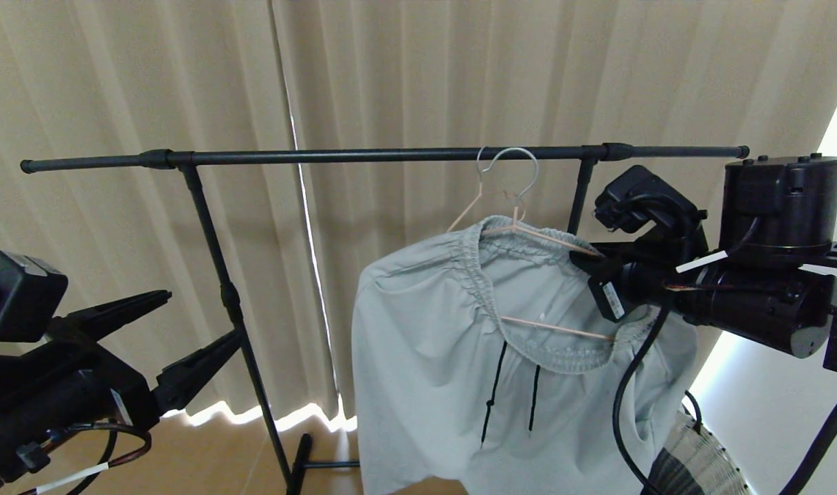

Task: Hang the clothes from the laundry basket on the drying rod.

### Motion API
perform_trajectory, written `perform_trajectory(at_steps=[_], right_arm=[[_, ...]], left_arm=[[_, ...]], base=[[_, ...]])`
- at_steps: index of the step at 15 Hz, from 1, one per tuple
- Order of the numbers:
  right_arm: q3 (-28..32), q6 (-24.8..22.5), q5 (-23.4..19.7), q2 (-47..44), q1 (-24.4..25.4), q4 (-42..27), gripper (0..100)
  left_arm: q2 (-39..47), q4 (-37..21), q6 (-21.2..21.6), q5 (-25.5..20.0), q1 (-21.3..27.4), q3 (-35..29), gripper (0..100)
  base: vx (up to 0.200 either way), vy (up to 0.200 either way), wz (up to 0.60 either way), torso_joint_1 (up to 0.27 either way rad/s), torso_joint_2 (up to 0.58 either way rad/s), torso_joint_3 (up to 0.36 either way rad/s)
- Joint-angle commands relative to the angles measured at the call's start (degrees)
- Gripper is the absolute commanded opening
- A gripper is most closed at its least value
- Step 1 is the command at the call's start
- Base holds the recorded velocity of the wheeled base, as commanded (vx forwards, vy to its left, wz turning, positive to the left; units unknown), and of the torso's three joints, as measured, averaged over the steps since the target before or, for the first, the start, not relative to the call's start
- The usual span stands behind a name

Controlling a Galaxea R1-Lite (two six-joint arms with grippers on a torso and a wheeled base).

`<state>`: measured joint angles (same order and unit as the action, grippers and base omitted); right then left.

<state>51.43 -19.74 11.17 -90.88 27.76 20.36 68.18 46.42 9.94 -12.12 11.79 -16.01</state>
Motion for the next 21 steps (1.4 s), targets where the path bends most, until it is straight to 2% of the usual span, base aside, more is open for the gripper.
perform_trajectory(at_steps=[1, 3, 13, 21], right_arm=[[0.0, 0.0, 0.0, -0.1, 0.0, 0.1, 0], [0.1, 0.0, 0.0, -0.1, 0.0, 0.1, 0], [0.2, 0.0, 0.0, 0.4, -0.1, 0.6, 0], [0.1, 0.4, 1.1, 1.3, -0.1, 0.1, 0]], left_arm=[[2.0, 0.3, -0.1, 0.0, -0.1, -0.1, 100], [2.0, 0.3, -0.1, 0.0, -0.1, -0.2, 100], [2.1, 0.4, 0.3, 0.0, 0.1, 0.6, 100], [1.8, 0.4, 0.3, 0.0, 0.1, 0.5, 100]], base=[[0.000, 0.000, 0.00, 0.000, 0.00, 0.000], [0.000, 0.000, 0.00, 0.000, 0.00, 0.000], [0.000, 0.200, 0.00, 0.002, 0.00, 0.001], [0.000, 0.000, 0.00, 0.000, 0.00, 0.000]])
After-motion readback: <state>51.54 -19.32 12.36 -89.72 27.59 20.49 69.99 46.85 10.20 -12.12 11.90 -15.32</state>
